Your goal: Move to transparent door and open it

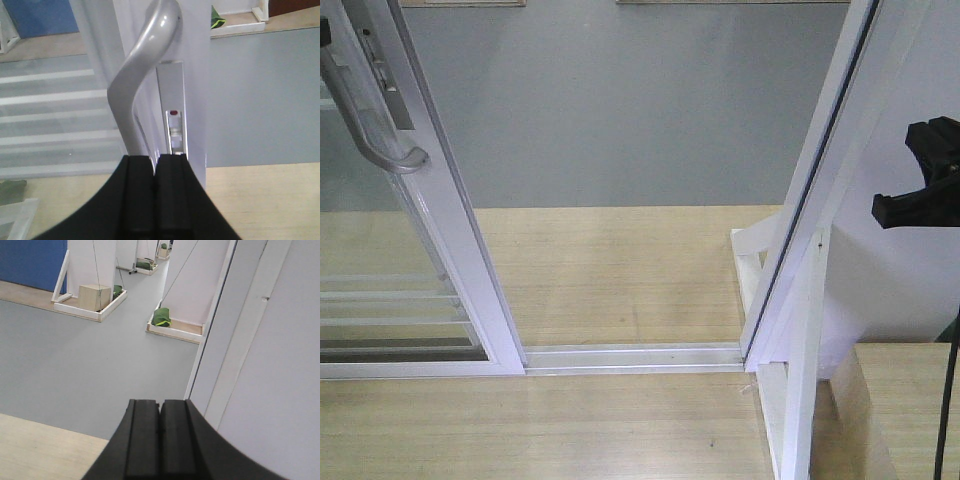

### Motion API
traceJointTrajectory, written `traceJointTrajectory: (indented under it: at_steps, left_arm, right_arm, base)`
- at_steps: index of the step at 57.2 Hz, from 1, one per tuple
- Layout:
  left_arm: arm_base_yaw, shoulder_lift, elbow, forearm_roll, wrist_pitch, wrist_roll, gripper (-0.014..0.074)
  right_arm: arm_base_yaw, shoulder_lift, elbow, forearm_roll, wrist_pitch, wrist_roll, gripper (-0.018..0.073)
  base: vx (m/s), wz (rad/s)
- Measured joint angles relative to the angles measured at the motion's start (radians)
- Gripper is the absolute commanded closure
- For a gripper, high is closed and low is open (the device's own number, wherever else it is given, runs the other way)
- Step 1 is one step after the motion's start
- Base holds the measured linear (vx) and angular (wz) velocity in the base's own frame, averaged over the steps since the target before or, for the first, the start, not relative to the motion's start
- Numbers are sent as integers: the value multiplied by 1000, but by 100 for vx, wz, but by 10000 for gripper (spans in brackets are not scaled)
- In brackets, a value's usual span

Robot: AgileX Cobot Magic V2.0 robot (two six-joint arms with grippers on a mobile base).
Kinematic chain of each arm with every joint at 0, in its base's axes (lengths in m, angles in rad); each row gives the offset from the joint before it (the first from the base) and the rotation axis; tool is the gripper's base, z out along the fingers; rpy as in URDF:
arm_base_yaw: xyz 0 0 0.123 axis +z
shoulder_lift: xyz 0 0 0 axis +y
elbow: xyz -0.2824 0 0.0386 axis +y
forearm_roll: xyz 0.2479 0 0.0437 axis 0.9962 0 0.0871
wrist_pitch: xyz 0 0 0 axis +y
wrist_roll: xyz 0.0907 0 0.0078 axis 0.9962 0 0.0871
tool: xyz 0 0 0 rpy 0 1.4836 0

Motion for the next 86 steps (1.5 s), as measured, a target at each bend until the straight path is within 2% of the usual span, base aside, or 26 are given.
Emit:
traceJointTrajectory:
  at_steps: [11,23,31,38,48,58,86]
  left_arm:
    - [0,-196,249,1,-104,0,600]
    - [0,-415,523,6,-208,-24,600]
    - [-9,-554,652,6,-216,-89,600]
    - [-51,-674,737,7,-208,-104,600]
    - [-116,-799,774,-12,-100,-106,600]
    - [-151,-854,779,-38,8,-105,600]
    - [-155,-856,825,-42,-34,-106,600]
  right_arm:
    - [0,-85,0,-38,49,1,564]
    - [0,-266,0,-39,260,7,562]
    - [0,-395,0,-38,369,34,562]
    - [0,-510,25,-34,442,52,562]
    - [0,-651,105,27,504,59,562]
    - [0,-720,164,64,525,22,562]
    - [0,-720,220,78,505,5,561]
  base:
    - [0,0]
    - [0,0]
    - [0,0]
    - [0,0]
    - [0,0]
    - [0,0]
    - [0,0]
